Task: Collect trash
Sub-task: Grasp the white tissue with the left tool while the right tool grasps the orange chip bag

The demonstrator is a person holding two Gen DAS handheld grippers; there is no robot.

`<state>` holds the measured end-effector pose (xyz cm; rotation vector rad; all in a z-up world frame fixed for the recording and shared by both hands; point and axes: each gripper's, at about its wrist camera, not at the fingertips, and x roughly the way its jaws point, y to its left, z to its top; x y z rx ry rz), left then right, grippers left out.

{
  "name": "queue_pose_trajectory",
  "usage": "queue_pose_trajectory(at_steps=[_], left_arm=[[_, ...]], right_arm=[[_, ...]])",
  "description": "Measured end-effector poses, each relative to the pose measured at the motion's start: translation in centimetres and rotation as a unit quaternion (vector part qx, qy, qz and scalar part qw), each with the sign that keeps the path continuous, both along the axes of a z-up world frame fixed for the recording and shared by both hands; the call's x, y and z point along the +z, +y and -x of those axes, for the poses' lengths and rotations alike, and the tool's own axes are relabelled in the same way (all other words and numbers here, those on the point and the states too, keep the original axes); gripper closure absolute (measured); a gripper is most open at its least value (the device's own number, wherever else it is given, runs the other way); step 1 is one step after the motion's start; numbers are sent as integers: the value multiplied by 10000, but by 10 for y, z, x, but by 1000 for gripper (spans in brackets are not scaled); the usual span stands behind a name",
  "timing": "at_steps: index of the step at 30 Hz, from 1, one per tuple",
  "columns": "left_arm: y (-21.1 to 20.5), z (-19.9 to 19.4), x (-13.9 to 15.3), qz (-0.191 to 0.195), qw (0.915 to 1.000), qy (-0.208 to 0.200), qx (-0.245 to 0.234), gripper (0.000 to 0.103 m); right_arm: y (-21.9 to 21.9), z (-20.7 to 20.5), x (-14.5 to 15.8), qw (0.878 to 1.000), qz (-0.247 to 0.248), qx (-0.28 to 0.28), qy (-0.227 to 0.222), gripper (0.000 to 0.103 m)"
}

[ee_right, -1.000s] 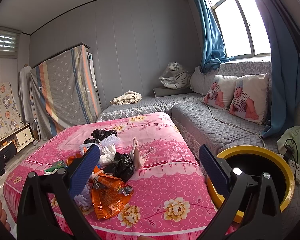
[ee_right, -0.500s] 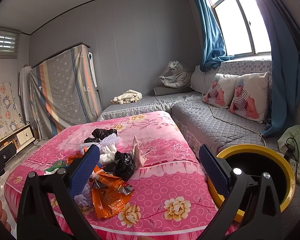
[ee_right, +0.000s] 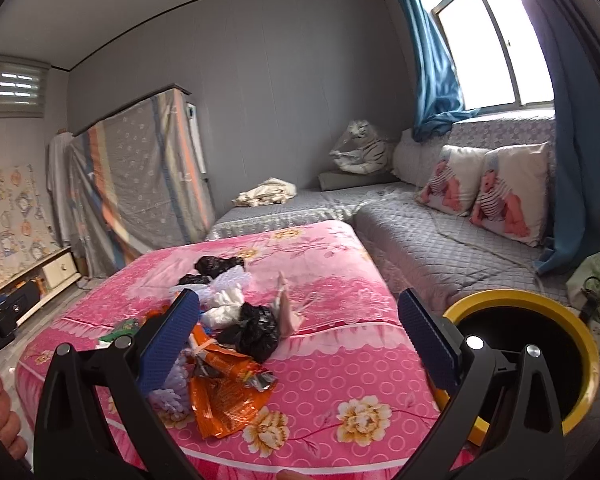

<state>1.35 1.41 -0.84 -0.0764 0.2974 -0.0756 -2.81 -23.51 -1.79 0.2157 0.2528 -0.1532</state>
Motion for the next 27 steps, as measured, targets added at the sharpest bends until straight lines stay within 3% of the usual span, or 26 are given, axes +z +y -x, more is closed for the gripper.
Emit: queue_pose_trajectory(at_steps=[7, 9, 12, 16, 20, 27], left_arm=[[32, -33, -13, 475, 9979, 432, -7, 8], [41, -42, -20, 536, 9968, 584, -71, 8], [47, -52, -30, 370, 9953, 849, -284, 8], [37, -56, -42, -469, 9919, 1049, -541, 8], [46, -69, -56, -250, 9839, 1480, -970, 8], [49, -101, -75, -255, 9738, 2032, -993, 8]], right_arm=[[0, -12, -4, 9978, -13, 667, 5, 8], [2, -20, -11, 9958, -29, 896, 196, 8], [7, -35, -24, 9888, 88, 1337, 653, 8], [20, -41, -34, 9773, 513, 1850, 895, 8], [27, -46, -38, 9690, 825, 2096, 1020, 8], [32, -64, -44, 9501, 1093, 2622, 1287, 8]])
